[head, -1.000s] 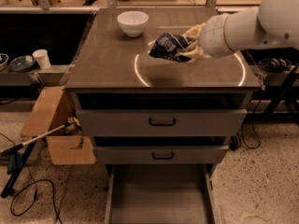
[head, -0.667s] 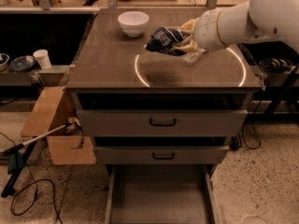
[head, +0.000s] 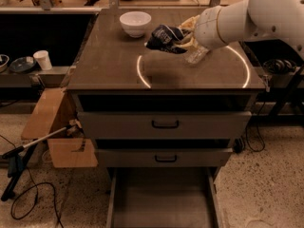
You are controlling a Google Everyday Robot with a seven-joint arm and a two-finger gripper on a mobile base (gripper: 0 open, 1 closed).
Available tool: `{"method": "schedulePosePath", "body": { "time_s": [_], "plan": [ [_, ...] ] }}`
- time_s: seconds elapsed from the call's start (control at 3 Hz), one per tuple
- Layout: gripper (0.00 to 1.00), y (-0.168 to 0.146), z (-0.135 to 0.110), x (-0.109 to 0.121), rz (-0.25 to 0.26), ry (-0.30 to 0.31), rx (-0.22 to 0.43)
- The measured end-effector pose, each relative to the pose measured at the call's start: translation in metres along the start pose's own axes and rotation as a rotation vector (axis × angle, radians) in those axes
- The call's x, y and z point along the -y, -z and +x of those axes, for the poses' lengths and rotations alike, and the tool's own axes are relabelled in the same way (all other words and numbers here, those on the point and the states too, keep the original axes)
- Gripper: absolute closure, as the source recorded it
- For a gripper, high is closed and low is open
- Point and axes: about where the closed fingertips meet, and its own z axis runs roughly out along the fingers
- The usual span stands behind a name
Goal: Pick blue chip bag from bottom drawer and place on counter
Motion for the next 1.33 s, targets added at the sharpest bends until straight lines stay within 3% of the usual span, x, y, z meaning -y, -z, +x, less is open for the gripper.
{"method": "schedulePosePath", "body": {
  "time_s": [1.0,1.33],
  "plan": [
    [0.11,-0.0001,0.0,0.0,0.0,0.0,0.0],
    [0.0,-0.0003,-0.0002,-0.0001,0.0,0.0,0.0]
  ]
}}
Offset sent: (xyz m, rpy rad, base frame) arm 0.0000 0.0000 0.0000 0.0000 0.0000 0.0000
